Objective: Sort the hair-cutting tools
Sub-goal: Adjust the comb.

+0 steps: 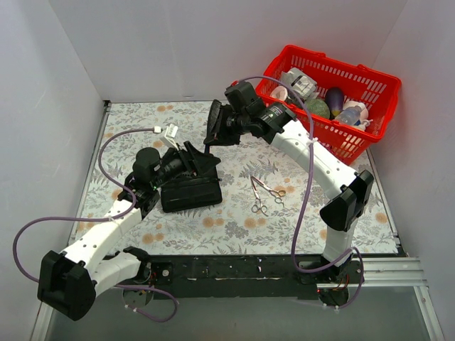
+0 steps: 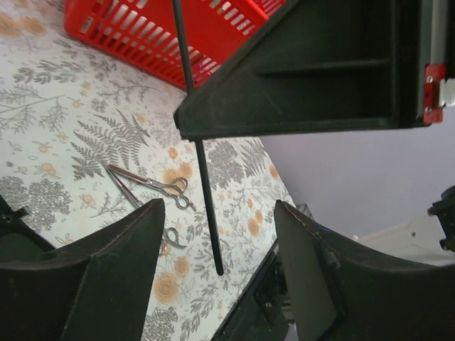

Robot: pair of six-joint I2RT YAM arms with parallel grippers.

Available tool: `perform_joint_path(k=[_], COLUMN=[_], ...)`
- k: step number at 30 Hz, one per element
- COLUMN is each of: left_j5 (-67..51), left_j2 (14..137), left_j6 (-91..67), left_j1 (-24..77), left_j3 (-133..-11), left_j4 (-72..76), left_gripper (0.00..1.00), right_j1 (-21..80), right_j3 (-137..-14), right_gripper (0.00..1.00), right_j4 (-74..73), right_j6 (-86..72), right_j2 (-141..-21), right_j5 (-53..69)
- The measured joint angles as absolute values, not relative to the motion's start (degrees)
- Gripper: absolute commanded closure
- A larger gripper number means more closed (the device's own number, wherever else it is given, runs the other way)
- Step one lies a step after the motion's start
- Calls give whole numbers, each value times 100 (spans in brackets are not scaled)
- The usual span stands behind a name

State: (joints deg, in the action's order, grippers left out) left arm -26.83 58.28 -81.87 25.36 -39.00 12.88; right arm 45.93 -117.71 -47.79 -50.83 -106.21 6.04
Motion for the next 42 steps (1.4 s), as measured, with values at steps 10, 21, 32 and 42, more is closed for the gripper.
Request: perform_joint_path(k=[10, 21, 32, 42], left_j5=[-2191, -2163, -2268, -3317], left_j2=[5747, 5749, 5756, 5822], left_j6=[-8086, -8117, -8117, -8029], left_j1=[2563, 2606, 2659, 2637], left_j3=[-4023, -4023, -4101, -4401], left_j4=[1186, 1151, 878, 440], left_gripper=[60, 100, 100, 100], right_j1=[4593, 4646, 4700, 4692], right_j3=[-11526, -11417, -10313, -8768], right_gripper=[99, 99, 21, 4], right_j4=[-4685, -4578, -4045, -4104], right_j6=[-5085, -5087, -4963, -3494], right_j2=[-10451, -10407, -9657, -7644], right_j5=[534, 521, 311, -261])
